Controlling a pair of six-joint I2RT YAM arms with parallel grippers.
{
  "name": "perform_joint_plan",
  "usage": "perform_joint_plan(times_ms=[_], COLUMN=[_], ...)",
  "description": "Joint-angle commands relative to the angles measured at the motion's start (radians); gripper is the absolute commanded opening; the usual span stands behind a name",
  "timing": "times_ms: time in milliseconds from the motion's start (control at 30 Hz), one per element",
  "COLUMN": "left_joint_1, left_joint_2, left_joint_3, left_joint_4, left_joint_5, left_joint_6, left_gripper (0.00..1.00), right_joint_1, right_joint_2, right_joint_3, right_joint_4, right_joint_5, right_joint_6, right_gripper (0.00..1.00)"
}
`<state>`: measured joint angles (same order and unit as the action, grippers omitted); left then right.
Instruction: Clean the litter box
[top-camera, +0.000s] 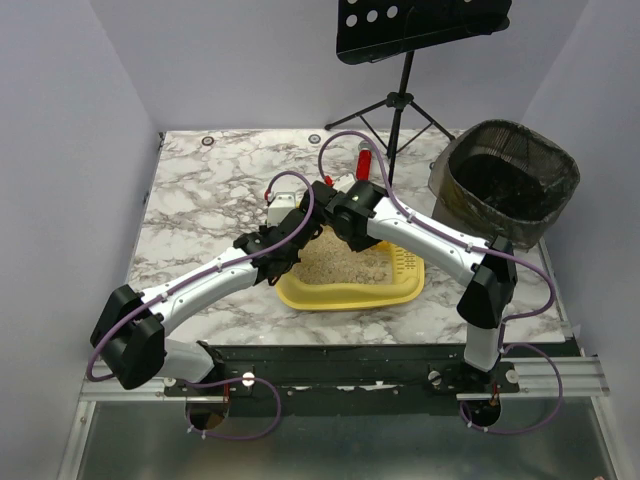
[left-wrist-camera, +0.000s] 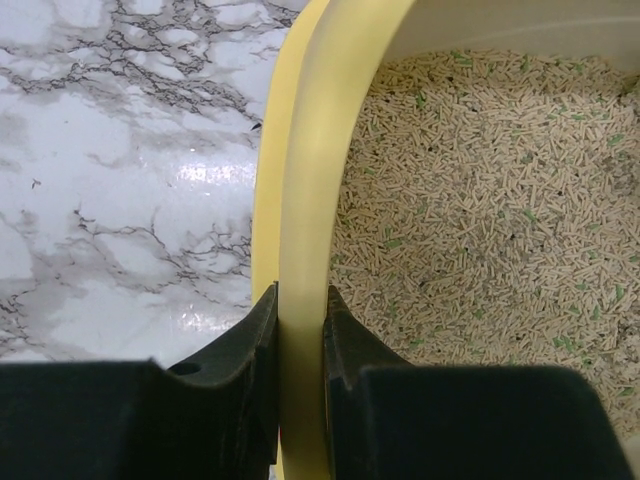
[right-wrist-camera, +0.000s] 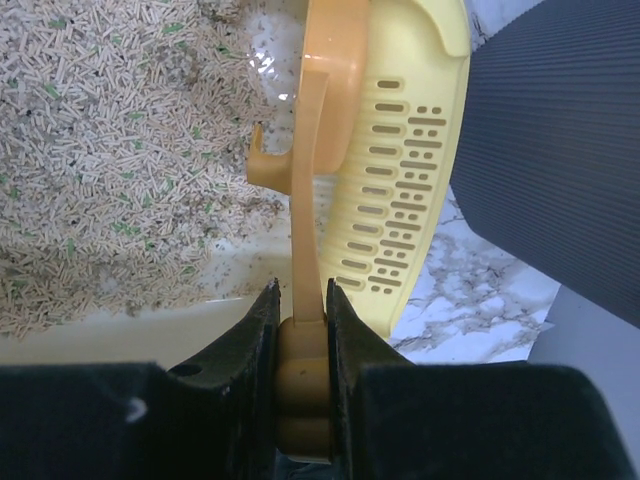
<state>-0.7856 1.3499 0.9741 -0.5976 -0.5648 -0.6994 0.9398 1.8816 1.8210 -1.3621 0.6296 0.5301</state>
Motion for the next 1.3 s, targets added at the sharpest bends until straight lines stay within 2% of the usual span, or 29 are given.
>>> perform_joint_plan(times_ms=[0, 300, 667, 767, 1000, 1067, 1167, 1200, 1267], left_joint_1=[-0.023, -0.023, -0.021, -0.021, -0.018, -0.015, -0.014, -0.012, -0.007], left_joint_2=[-0.023, -0.046, -0.054, -0.057, -0.051, -0.048, -0.041, -0.038, -0.035], left_joint_3=[-0.031, -0.058, -0.074, -0.077, -0.075, -0.072, -0.077, -0.081, -0.092], left_joint_4=[0.027, 0.053, 0.071, 0.071, 0.067, 0.064, 0.079, 0.116, 0.153], left_joint_5=[0.131, 0.123, 0.118, 0.109, 0.068, 0.062, 0.048, 0.043, 0.040], left_joint_6=[0.026, 0.037, 0.026, 0.024, 0.024, 0.024, 0.061, 0.078, 0.141], left_gripper=[0.11, 0.11, 0.11, 0.11, 0.10, 0.10, 0.08, 0.08, 0.02], right_joint_1=[-0.012, 0.011, 0.027, 0.030, 0.028, 0.030, 0.024, 0.010, -0.012], right_joint_2=[0.070, -0.073, -0.180, -0.196, -0.294, -0.323, -0.363, -0.369, -0.390], right_joint_3=[0.009, -0.104, -0.149, -0.140, -0.183, -0.189, -0.227, -0.235, -0.256], right_joint_4=[-0.028, 0.262, 0.382, 0.354, 0.217, 0.183, 0.146, 0.124, 0.112], right_joint_5=[0.099, -0.229, -0.363, -0.328, -0.029, 0.011, 0.024, -0.005, -0.085], right_joint_6=[-0.093, -0.260, -0.294, -0.269, -0.148, -0.111, -0.081, -0.065, -0.032], right_gripper=[0.01, 0.01, 0.01, 0.01, 0.01, 0.01, 0.01, 0.01, 0.01])
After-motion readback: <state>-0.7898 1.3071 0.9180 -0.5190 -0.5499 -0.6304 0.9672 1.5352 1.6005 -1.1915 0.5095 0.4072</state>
